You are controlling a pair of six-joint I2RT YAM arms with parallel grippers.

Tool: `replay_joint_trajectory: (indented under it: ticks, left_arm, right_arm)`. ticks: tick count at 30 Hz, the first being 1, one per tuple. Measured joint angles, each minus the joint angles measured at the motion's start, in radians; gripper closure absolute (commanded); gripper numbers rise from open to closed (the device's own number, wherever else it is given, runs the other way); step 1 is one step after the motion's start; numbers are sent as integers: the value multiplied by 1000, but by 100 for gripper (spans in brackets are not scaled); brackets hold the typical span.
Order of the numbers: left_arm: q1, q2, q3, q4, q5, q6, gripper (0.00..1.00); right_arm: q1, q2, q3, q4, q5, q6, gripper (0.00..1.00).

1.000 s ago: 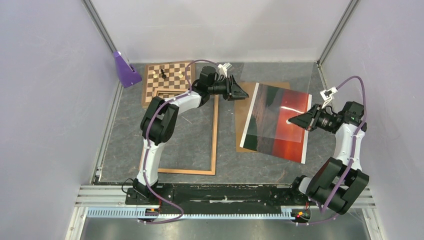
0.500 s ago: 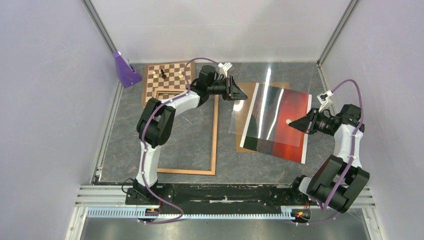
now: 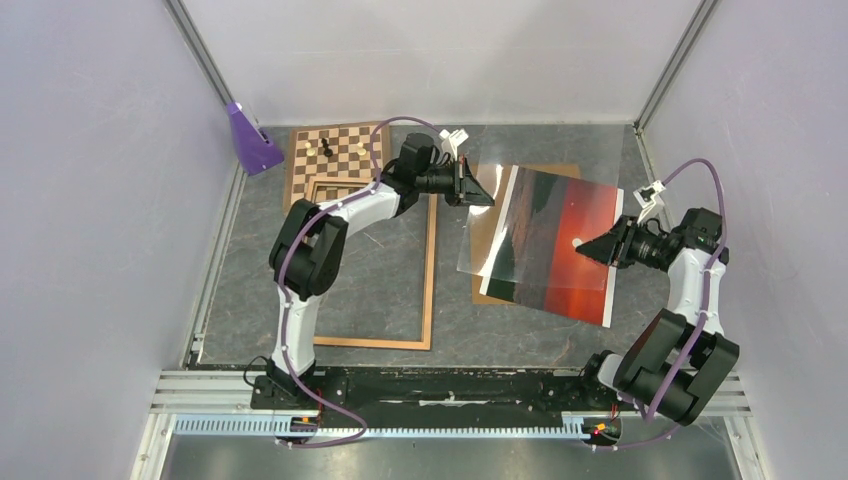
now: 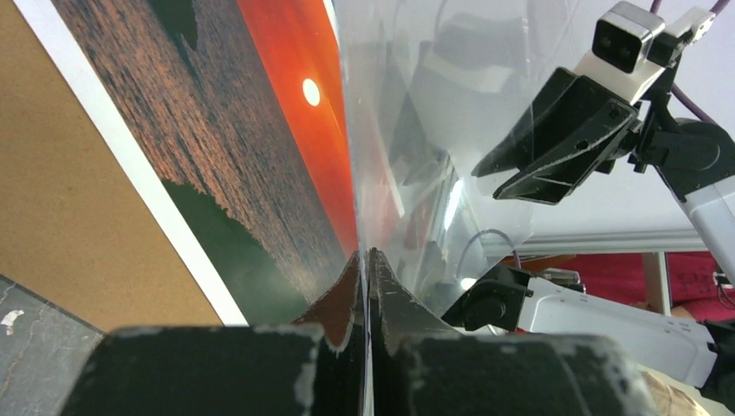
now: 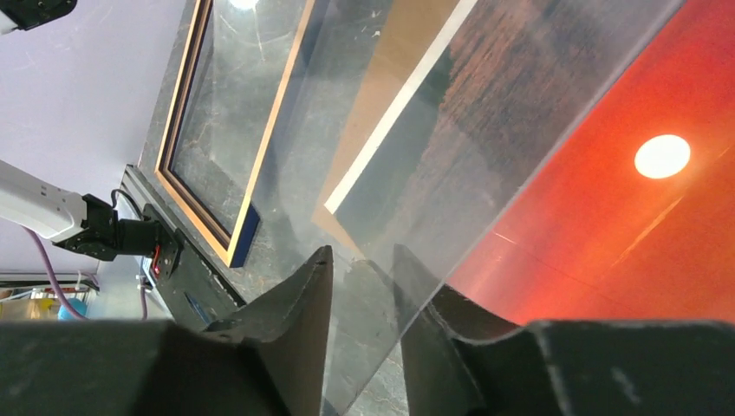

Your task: Put the photo into the frame

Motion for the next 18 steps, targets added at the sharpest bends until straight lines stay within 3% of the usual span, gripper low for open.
replay_joint_trajectory:
  ticks: [4,6,18]
  left_arm:
    - [-2,-21,-16,-11,15,18,98]
    - [0,-30,-24,-17,18,26,98]
    - [53,-111,-76,-90,71,87,98]
  right_arm:
    - [0,1,0,4,0,-5,48]
    - [0,5,0,4,0,-6,37]
    - [-29,8,-6,-1,6,-36,4]
